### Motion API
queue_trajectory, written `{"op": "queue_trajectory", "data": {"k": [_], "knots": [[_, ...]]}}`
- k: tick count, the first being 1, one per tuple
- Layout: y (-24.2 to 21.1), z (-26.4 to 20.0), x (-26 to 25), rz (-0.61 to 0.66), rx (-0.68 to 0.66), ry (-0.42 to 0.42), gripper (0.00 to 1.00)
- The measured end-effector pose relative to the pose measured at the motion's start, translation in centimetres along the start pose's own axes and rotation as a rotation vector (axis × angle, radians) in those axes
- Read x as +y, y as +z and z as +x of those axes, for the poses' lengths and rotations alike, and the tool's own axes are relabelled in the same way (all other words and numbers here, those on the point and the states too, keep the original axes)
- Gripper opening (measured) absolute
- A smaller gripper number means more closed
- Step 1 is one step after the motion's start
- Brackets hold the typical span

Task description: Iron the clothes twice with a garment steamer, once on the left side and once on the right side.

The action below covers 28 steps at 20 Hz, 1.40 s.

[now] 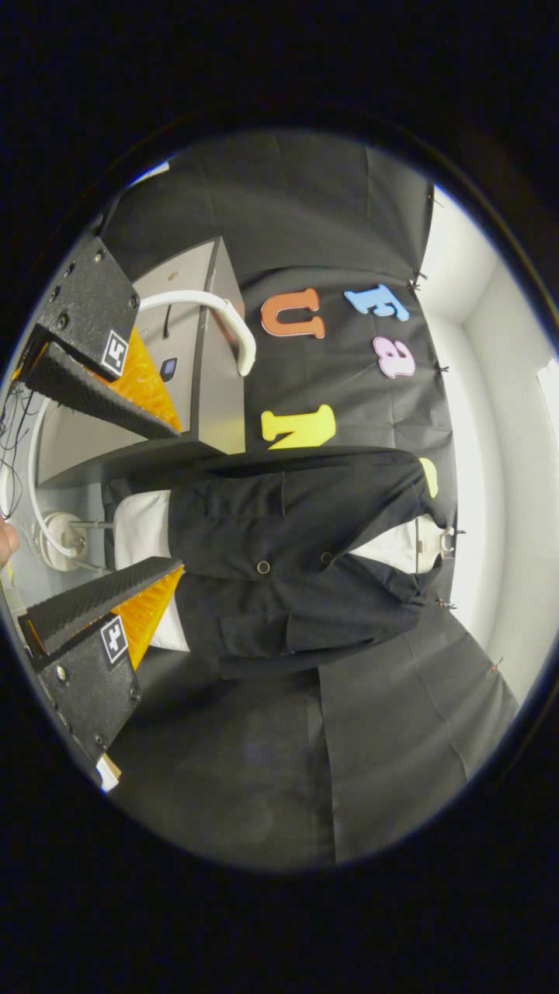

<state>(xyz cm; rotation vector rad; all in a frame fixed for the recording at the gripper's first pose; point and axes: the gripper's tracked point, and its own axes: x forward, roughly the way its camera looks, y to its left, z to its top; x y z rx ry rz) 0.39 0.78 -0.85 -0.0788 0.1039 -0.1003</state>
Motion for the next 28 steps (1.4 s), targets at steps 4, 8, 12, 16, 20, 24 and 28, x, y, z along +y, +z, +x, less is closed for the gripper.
{"op": "queue_trajectory", "data": {"k": [4,8,12,16,20,24,28], "knots": [[0.8,0.4,2.9,-0.033,-0.012,-0.005,0.97],[1.7,1.7,8.9,-0.075,0.009,0.051,0.97],[3.1,3.2,16.8,-0.048,0.041,0.181,0.97],[4.6,6.1,22.6,-0.065,0.11,0.269,0.97],[5.0,10.9,27.4,-0.07,0.198,0.336,0.97],[4.2,16.7,31.0,-0.112,0.295,0.361,0.96],[5.0,21.5,33.1,-0.13,0.346,0.341,0.96]]}}
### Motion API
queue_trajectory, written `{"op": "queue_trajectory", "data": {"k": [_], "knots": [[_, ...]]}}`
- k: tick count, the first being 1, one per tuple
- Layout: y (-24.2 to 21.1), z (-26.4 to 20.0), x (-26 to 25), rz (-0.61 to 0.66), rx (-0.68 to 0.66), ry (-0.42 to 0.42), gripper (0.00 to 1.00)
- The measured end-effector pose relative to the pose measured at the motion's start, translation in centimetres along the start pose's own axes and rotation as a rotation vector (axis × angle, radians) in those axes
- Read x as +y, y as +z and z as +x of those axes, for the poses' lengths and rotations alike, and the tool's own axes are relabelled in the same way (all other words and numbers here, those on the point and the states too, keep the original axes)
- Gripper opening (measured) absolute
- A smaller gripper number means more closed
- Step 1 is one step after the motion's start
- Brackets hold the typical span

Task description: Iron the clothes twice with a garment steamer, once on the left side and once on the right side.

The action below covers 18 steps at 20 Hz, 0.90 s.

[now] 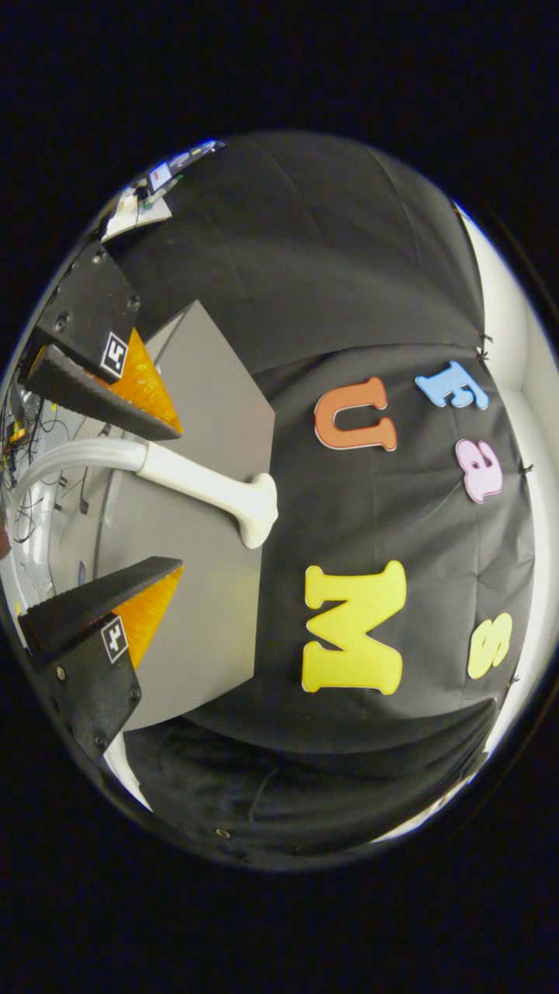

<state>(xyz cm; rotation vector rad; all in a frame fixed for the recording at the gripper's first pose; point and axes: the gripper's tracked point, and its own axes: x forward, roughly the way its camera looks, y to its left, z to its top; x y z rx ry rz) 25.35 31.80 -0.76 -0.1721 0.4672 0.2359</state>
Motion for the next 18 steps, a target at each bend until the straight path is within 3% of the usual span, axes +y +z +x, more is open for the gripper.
{"op": "queue_trajectory", "data": {"k": [10,16,17,18], "knots": [[-0.9,9.3,0.9,0.055,0.202,-0.034,0.91],[-1.6,11.4,1.7,0.091,0.253,-0.064,0.65],[-1.4,11.7,1.6,0.096,0.253,-0.075,0.52],[-1.4,11.4,1.7,0.106,0.254,-0.078,0.51]]}}
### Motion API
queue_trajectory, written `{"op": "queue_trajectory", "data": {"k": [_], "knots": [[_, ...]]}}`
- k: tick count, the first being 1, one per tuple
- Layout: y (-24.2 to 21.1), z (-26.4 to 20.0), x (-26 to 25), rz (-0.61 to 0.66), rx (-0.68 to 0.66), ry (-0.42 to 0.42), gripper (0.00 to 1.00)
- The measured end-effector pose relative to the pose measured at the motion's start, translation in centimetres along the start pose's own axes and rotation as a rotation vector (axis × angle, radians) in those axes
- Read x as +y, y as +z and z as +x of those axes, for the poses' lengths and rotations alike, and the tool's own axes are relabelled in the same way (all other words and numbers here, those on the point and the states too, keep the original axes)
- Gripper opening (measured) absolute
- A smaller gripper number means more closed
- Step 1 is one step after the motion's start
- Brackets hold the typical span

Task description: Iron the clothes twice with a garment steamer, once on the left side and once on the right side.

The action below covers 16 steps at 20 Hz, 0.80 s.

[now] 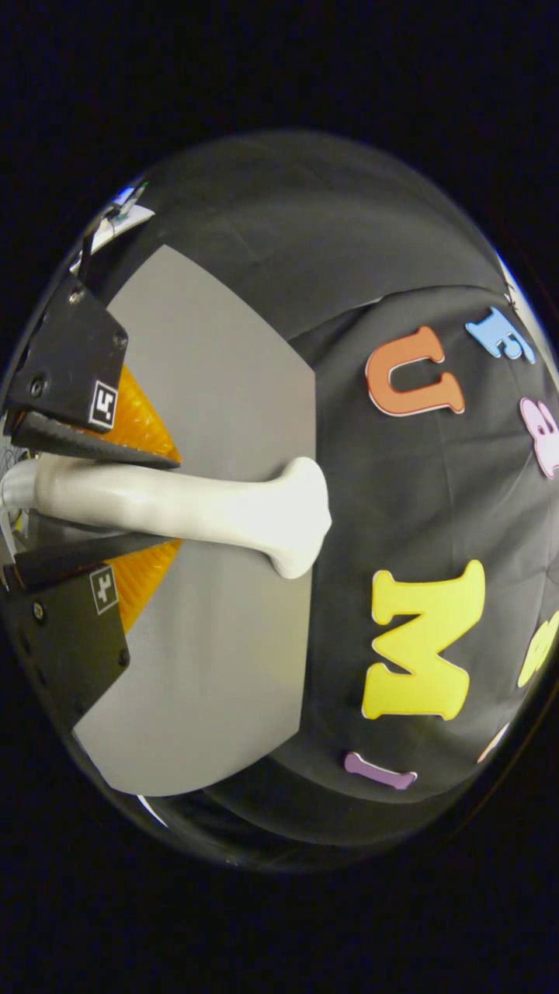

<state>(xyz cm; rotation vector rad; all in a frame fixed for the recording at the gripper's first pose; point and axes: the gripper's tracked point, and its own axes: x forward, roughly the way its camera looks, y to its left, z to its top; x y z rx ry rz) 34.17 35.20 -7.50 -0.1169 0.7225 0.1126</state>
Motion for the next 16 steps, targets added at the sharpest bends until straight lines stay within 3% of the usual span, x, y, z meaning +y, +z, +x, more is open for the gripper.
{"op": "queue_trajectory", "data": {"k": [5,11,16], "knots": [[-0.3,-1.2,0.1,0.084,-0.005,0.071,0.36],[1.3,-7.9,-3.2,0.087,-0.157,0.072,0.34],[2.2,-15.5,-8.0,0.13,-0.308,0.027,0.35]]}}
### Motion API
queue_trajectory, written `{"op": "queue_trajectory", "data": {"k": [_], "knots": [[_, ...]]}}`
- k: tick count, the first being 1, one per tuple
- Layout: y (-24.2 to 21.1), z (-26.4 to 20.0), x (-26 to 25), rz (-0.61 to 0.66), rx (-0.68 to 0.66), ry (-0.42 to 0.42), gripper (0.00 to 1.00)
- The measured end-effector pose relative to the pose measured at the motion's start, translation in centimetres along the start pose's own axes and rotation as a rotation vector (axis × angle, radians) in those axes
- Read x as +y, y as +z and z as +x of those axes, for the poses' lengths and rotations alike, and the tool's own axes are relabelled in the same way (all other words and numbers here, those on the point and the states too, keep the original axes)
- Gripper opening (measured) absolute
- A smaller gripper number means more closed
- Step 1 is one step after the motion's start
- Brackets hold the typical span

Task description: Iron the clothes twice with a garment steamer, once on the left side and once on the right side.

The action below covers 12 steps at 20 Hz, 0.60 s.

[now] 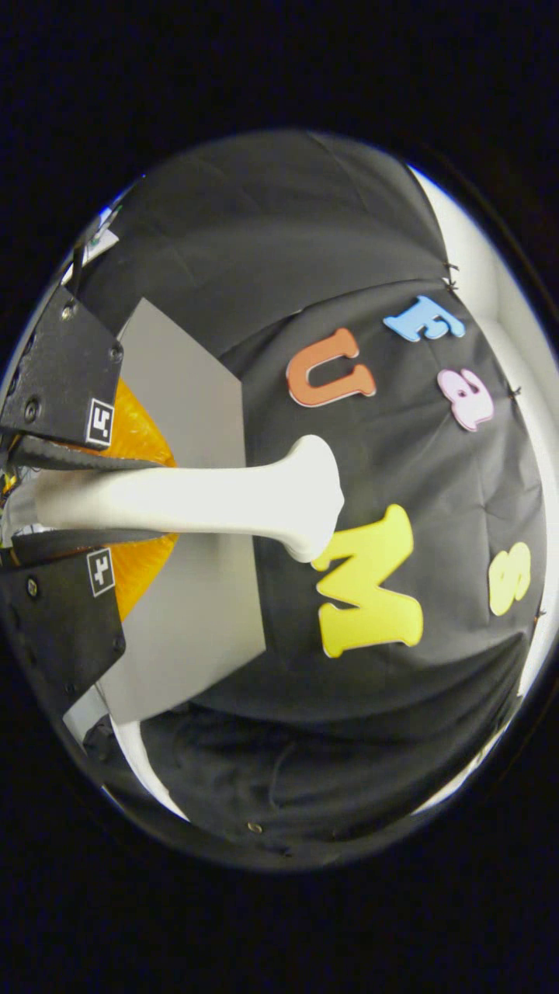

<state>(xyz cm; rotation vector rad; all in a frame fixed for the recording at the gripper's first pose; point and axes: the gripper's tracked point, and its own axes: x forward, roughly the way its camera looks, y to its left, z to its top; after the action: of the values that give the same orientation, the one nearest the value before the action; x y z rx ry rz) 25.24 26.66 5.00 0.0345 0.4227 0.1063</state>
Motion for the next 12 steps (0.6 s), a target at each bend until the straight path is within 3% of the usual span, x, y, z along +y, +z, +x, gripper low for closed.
{"op": "queue_trajectory", "data": {"k": [7,12], "knots": [[5.1,-11.3,-9.1,0.102,-0.226,-0.156,0.34],[7.9,-18.3,-14.1,0.091,-0.388,-0.28,0.34]]}}
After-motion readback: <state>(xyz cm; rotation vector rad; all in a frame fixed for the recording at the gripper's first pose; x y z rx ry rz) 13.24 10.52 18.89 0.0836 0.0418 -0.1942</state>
